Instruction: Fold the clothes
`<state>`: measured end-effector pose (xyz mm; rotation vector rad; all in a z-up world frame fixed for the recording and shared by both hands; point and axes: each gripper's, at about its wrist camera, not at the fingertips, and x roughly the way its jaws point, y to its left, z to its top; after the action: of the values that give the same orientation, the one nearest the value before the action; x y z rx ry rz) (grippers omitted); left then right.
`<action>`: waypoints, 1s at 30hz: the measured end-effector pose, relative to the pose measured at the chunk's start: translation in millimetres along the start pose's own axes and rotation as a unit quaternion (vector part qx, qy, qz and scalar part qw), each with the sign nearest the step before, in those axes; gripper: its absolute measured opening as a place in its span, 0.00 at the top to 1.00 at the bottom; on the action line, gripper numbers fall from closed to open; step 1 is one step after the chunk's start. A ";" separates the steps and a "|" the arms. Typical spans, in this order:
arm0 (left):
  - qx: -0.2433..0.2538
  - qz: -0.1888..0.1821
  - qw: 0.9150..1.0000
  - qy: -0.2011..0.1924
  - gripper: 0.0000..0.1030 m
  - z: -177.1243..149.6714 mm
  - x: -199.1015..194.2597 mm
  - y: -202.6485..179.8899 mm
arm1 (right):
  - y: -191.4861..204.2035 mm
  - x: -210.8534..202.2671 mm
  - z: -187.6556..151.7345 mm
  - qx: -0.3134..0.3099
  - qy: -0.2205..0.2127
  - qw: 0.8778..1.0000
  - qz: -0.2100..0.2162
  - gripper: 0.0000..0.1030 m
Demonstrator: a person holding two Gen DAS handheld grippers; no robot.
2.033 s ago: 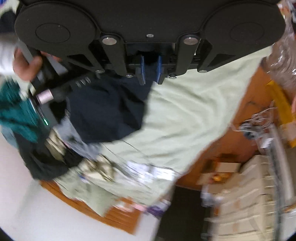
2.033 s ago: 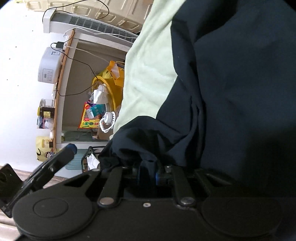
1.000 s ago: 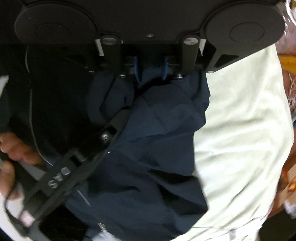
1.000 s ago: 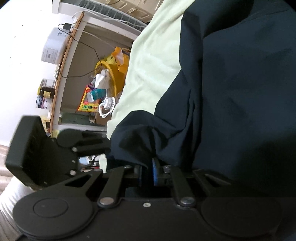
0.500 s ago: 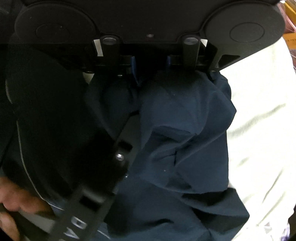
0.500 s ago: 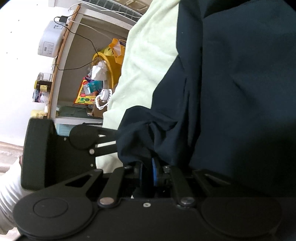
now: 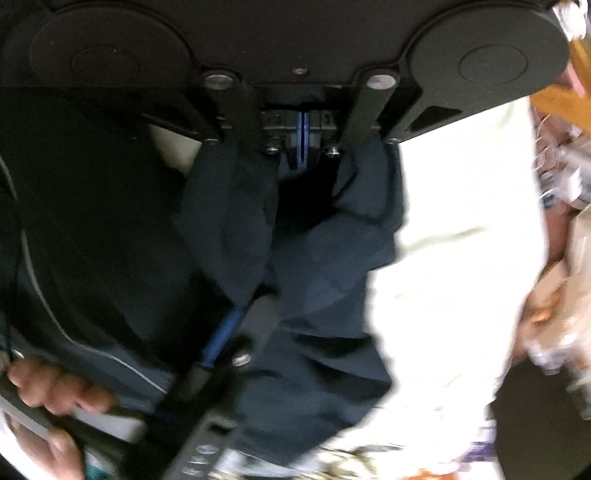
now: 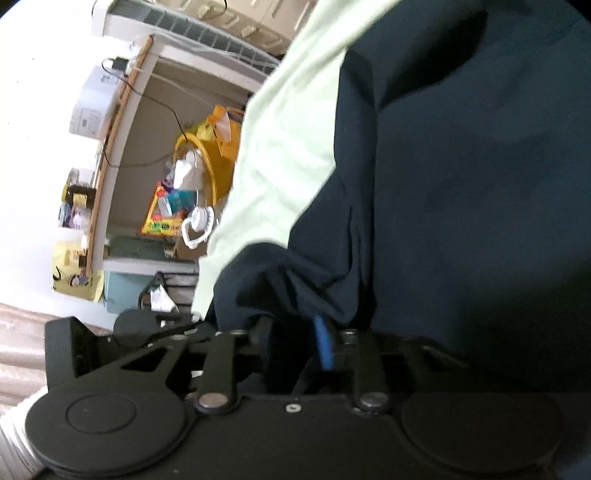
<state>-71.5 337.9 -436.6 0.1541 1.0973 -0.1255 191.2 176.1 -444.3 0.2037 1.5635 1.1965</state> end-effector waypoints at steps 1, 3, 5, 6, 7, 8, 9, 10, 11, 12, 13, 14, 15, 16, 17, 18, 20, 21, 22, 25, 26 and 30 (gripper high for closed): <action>-0.014 0.003 1.000 -0.003 1.00 0.8 -2.2 9.4 | -1.8 -4.3 0.7 0.006 -0.007 1.000 0.005 0.60; -0.054 0.019 0.998 -0.018 1.00 4.3 -12.2 25.4 | -8.6 -13.5 2.8 0.027 -0.019 0.999 0.015 0.57; -0.095 0.037 0.994 -0.032 1.00 4.7 -20.0 37.8 | -16.3 -17.8 4.4 0.051 -0.027 0.998 0.015 0.50; -0.109 0.041 0.993 -0.036 1.00 10.9 -23.9 49.4 | -18.9 -14.9 4.8 0.060 -0.024 0.998 0.010 0.48; -0.119 0.045 0.991 -0.039 1.00 14.6 -26.4 56.7 | -19.9 -10.2 5.2 0.064 -0.016 0.998 0.002 0.44; -0.124 0.048 0.990 -0.040 1.00 14.2 -26.7 56.8 | -19.8 -3.1 5.4 0.068 -0.007 0.998 -0.008 0.40; -0.128 0.051 0.990 -0.041 1.00 13.8 -26.9 56.9 | -18.5 4.4 5.5 0.070 -0.001 0.998 -0.011 0.38; -0.133 0.050 0.989 -0.040 1.00 14.0 -24.7 57.3 | -17.1 10.4 5.6 0.072 0.001 0.997 -0.008 0.35; -0.139 0.041 0.989 -0.034 1.00 14.5 -20.5 57.9 | -15.8 16.6 6.0 0.077 0.000 0.997 -0.006 0.29; -0.145 0.028 0.988 -0.032 1.00 13.6 -20.3 57.7 | -14.6 23.2 7.3 0.086 -0.006 0.996 -0.006 0.25; -0.152 0.015 0.988 -0.030 1.00 12.7 -20.0 57.6 | -13.9 28.2 8.5 0.091 -0.009 0.996 -0.008 0.18; -0.157 0.004 0.987 -0.031 1.00 11.9 -17.9 57.6 | -14.3 33.0 9.4 0.098 -0.010 0.995 -0.009 0.15; -0.161 -0.003 0.986 -0.035 1.00 8.4 -16.8 58.0 | -15.2 39.7 10.6 0.108 -0.010 0.994 -0.008 0.14; -0.165 -0.014 0.986 -0.037 1.00 2.9 -19.2 59.2 | -15.6 44.7 11.4 0.115 -0.010 0.993 -0.009 0.13; -0.171 -0.033 0.984 -0.036 0.96 3.4 -14.0 61.2 | -15.6 48.6 11.6 0.119 -0.011 0.993 -0.012 0.14; -0.172 -0.043 0.984 -0.033 0.94 5.8 -9.2 62.4 | -15.0 52.0 11.2 0.121 -0.014 0.992 -0.017 0.14; -0.170 -0.073 0.982 -0.047 0.84 12.1 -1.4 61.7 | -13.2 56.4 9.4 0.122 -0.022 0.992 -0.022 0.32; -0.174 -0.090 0.979 -0.055 0.80 13.9 0.0 58.9 | -13.6 58.4 8.2 0.126 -0.022 0.992 -0.023 0.36; -0.181 -0.108 0.976 -0.060 0.75 16.0 1.9 59.2 | -14.7 60.5 6.6 0.132 -0.021 0.991 -0.021 0.46; -0.190 -0.177 0.963 -0.073 0.75 23.5 8.6 58.7 | -28.9 64.9 2.8 0.166 -0.021 0.986 -0.021 0.72; -0.182 -0.190 0.962 -0.071 0.74 25.2 10.0 56.2 | -33.1 66.5 2.3 0.175 -0.021 0.984 -0.018 0.76; -0.151 -0.217 0.964 -0.023 0.72 33.7 33.2 52.6 | -38.5 71.8 2.5 0.183 -0.016 0.983 -0.018 0.78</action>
<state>-17.7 382.5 -447.8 -0.3654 1.0779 -0.3506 182.7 207.3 -519.1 0.4297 1.7422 0.8651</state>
